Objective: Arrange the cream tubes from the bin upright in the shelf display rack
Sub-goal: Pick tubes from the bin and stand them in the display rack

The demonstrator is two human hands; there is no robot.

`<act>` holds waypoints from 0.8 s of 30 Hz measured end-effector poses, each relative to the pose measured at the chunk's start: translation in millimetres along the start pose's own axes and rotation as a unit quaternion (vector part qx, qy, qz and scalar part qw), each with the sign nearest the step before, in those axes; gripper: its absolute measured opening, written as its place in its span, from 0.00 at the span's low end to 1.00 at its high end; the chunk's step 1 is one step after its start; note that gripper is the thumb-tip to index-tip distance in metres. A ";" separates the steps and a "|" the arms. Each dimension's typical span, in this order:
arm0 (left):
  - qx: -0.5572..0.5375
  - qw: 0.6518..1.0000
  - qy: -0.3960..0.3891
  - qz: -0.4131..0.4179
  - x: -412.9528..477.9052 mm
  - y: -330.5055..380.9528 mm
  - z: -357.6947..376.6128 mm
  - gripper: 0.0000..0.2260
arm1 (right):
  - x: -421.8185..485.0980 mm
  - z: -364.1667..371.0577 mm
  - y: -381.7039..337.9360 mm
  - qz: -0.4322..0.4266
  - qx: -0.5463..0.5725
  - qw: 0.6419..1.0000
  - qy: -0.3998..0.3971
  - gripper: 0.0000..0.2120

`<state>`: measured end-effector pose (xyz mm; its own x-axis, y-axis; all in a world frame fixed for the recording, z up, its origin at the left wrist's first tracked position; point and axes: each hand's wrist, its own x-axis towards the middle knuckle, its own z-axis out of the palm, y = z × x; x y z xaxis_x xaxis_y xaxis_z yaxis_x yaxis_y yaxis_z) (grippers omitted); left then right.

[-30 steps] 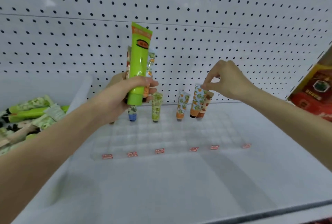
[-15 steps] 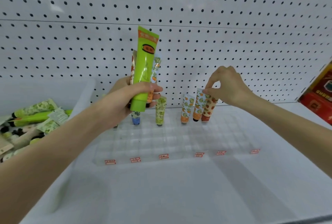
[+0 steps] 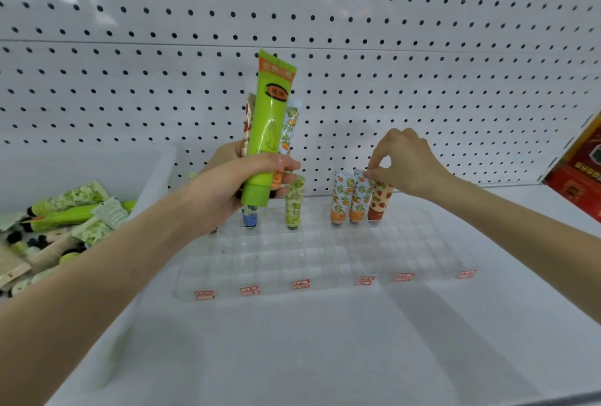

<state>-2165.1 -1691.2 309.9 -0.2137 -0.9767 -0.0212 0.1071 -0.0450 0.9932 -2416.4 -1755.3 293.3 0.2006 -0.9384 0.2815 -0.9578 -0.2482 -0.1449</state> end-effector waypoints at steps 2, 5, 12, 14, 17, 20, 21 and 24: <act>0.002 1.000 0.000 -0.001 0.0 -0.1 -0.1 0.15 | 1.1 -0.1 1.2 0.006 -0.004 1.000 -0.004 0.08; 0.002 1.000 -0.002 -0.002 -0.2 -0.4 0.2 0.16 | 2.0 -0.7 2.0 0.008 -0.018 1.000 -0.016 0.09; 0.009 1.000 -0.013 -0.003 -0.7 -0.8 0.7 0.15 | 2.5 1.0 0.1 -0.002 -0.035 0.999 -0.020 0.09; 0.016 1.000 -0.015 -0.004 -0.3 -2.0 0.5 0.11 | 3.0 0.4 0.2 -0.005 -0.043 0.999 -0.025 0.09; 0.017 1.000 -0.017 -0.005 0.5 -2.7 -0.1 0.08 | 3.2 1.0 1.5 -0.004 -0.046 0.998 -0.032 0.10; 0.016 1.000 -0.022 -0.003 0.6 -2.7 -0.5 0.12 | 4.2 1.5 2.9 -0.011 -0.053 0.998 -0.040 0.11; 0.017 1.000 -0.024 -0.003 0.6 -2.7 -0.7 0.12 | 4.5 -0.4 2.6 -0.011 -0.057 0.997 -0.049 0.12; 0.021 0.999 -0.040 -0.008 0.9 -3.6 -1.8 0.11 | 3.2 -17.2 1.5 -0.001 -0.021 0.998 -0.053 0.14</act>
<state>-2164.0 -1692.4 306.1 -0.2916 -0.9561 -0.0290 0.0619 -0.0491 0.9969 -2420.8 -1754.5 310.4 0.2205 -0.9587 0.1794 -0.9649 -0.2413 -0.1039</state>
